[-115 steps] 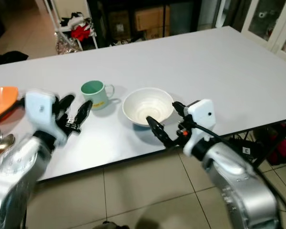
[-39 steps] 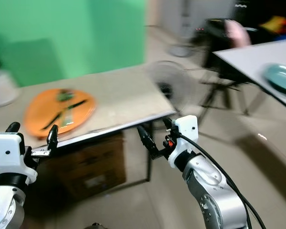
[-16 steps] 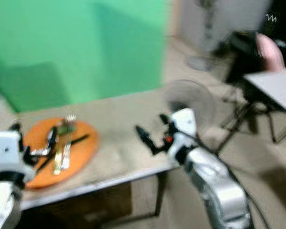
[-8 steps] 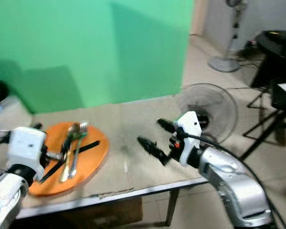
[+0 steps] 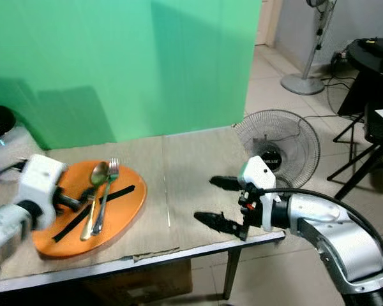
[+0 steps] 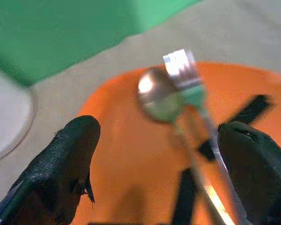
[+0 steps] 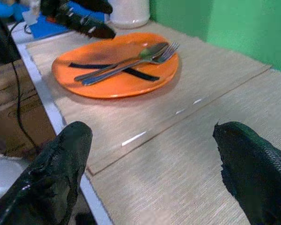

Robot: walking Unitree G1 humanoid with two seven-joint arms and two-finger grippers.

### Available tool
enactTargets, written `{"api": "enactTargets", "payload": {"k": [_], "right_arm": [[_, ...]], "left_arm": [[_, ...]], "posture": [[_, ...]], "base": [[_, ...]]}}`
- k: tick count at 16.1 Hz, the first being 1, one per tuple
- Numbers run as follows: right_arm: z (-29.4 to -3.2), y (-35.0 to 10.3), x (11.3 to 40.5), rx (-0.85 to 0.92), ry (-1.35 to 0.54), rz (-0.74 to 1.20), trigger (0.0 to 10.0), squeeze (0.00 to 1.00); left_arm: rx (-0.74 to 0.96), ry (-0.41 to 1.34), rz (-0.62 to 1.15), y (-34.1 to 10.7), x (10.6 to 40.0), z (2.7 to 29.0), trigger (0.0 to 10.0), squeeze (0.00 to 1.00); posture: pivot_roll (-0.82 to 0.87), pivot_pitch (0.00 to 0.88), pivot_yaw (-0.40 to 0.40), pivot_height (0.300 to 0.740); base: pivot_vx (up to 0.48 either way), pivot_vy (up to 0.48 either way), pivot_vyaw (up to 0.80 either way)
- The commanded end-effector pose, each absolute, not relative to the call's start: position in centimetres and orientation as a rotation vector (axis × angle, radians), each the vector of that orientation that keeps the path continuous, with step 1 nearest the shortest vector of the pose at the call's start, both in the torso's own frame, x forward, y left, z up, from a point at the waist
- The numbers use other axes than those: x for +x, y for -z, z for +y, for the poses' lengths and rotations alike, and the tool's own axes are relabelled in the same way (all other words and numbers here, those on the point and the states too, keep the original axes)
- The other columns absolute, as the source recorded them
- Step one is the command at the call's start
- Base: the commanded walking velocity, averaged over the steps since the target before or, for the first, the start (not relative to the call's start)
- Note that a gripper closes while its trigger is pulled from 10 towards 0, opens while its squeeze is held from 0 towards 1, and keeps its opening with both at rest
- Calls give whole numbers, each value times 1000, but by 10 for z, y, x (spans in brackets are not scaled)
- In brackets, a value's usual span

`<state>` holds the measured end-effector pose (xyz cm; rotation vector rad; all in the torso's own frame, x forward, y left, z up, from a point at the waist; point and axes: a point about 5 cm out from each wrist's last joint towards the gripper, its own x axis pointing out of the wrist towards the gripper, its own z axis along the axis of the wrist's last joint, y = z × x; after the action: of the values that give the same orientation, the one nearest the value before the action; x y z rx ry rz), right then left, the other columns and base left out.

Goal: Setting the table

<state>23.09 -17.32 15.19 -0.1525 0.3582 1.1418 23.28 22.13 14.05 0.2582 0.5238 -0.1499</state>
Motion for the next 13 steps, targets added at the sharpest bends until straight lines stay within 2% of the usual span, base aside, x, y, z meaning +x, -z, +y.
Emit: {"api": "enactTargets", "payload": {"k": [1, 6, 9, 10, 11, 13], "right_arm": [[-172, -156, 233, -162, -1169, 340, 10000, 0], [-170, -152, 229, -170, -1193, 354, 10000, 0], [-168, -153, 229, -176, -1205, 352, 10000, 0], [-168, -152, 229, -179, -1208, 352, 10000, 0], [-167, -152, 229, -179, -1209, 351, 10000, 0], [-166, -152, 229, -187, -1214, 351, 10000, 0]], "left_arm": [[255, 106, 546, -142, 233, 231, 10000, 0], [155, 182, 568, -134, 236, 234, 10000, 0], [150, 199, 601, -128, 240, 230, 9255, 0], [143, 201, 619, -122, 242, 229, 6784, 0], [137, 207, 627, -119, 243, 228, 6196, 0], [147, 192, 658, -111, 246, 229, 3529, 0]], "posture": [[-82, 0, 84, 740], [-93, 0, 62, 740], [-96, 0, 59, 740], [-96, 0, 58, 740], [-96, 0, 58, 740], [-97, 0, 58, 740]], "base": [[0, 0, 0], [0, 0, 0], [0, 0, 0], [0, 0, 0], [0, 0, 0], [0, 0, 0]]}}
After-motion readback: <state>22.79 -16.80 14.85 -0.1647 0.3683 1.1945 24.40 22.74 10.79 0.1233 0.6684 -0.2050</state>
